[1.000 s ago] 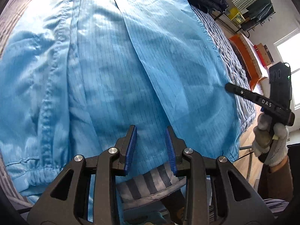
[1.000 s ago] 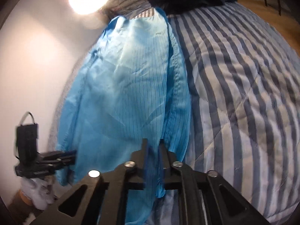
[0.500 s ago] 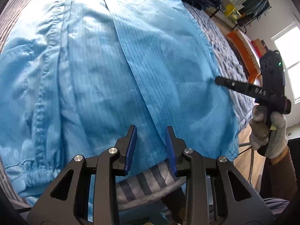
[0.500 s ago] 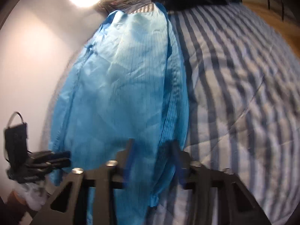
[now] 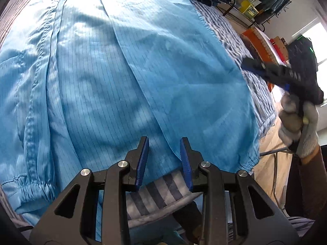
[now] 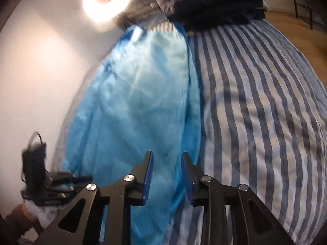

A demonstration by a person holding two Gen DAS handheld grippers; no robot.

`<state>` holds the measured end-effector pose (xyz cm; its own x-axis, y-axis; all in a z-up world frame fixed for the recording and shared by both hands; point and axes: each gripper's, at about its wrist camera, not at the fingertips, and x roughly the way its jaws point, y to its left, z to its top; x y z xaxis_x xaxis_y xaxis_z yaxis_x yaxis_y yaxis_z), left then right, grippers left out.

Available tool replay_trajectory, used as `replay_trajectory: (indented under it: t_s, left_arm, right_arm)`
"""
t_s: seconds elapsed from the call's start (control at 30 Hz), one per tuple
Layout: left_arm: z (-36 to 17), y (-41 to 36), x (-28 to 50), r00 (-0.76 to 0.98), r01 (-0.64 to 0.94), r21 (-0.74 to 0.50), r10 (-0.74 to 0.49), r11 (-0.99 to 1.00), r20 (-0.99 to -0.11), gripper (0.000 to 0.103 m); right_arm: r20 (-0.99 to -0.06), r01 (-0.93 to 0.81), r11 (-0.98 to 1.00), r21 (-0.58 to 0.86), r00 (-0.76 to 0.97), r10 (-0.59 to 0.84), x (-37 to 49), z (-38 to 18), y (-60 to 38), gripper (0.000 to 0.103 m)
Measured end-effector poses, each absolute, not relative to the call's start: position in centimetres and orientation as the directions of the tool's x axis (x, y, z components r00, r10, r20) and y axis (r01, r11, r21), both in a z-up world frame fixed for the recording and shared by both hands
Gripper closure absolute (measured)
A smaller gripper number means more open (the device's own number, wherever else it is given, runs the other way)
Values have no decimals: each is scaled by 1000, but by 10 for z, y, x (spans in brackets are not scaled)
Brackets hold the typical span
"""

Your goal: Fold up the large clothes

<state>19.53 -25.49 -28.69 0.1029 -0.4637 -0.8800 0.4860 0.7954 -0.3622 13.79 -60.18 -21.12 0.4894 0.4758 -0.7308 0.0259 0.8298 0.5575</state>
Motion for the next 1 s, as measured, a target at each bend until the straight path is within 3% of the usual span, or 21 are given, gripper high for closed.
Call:
replay_trajectory:
  t_s: [0.3, 0.4, 0.43, 0.47, 0.73, 0.8, 0.83, 0.87, 1.0]
  left_arm:
    - [-285, -250, 191, 95, 501, -361, -465, 787, -880, 73]
    - [-289, -257, 191, 92, 512, -346, -451, 786, -888, 73]
    - [-290, -258, 191, 91, 514, -343, -448, 786, -890, 73]
    - [-290, -258, 191, 90, 515, -342, -447, 786, -890, 73]
    - [-293, -261, 189, 81, 524, -343, -447, 780, -891, 73]
    - [-291, -261, 189, 80, 526, -349, -453, 776, -888, 73]
    - [-289, -260, 189, 82, 525, -352, -458, 775, -885, 73]
    - [-287, -259, 190, 85, 524, -357, -464, 774, -882, 73]
    - [-269, -251, 198, 121, 509, -395, -518, 765, -847, 73]
  right_arm:
    - [-707, 120, 753, 647, 465, 533, 203, -255, -619, 69]
    - [-676, 125, 722, 680, 488, 552, 214, -262, -623, 83]
    - [-667, 116, 721, 683, 500, 552, 216, -262, -623, 97]
    - [-667, 106, 731, 674, 513, 540, 216, -259, -623, 103]
    - [-743, 97, 836, 541, 522, 420, 218, -248, -626, 103]
    - [-732, 101, 823, 559, 526, 433, 215, -248, -630, 95]
    - [-722, 111, 816, 567, 544, 427, 211, -247, -635, 74]
    - [-710, 124, 805, 580, 562, 425, 204, -247, -641, 61]
    - [-658, 120, 721, 682, 531, 534, 181, -262, -650, 60]
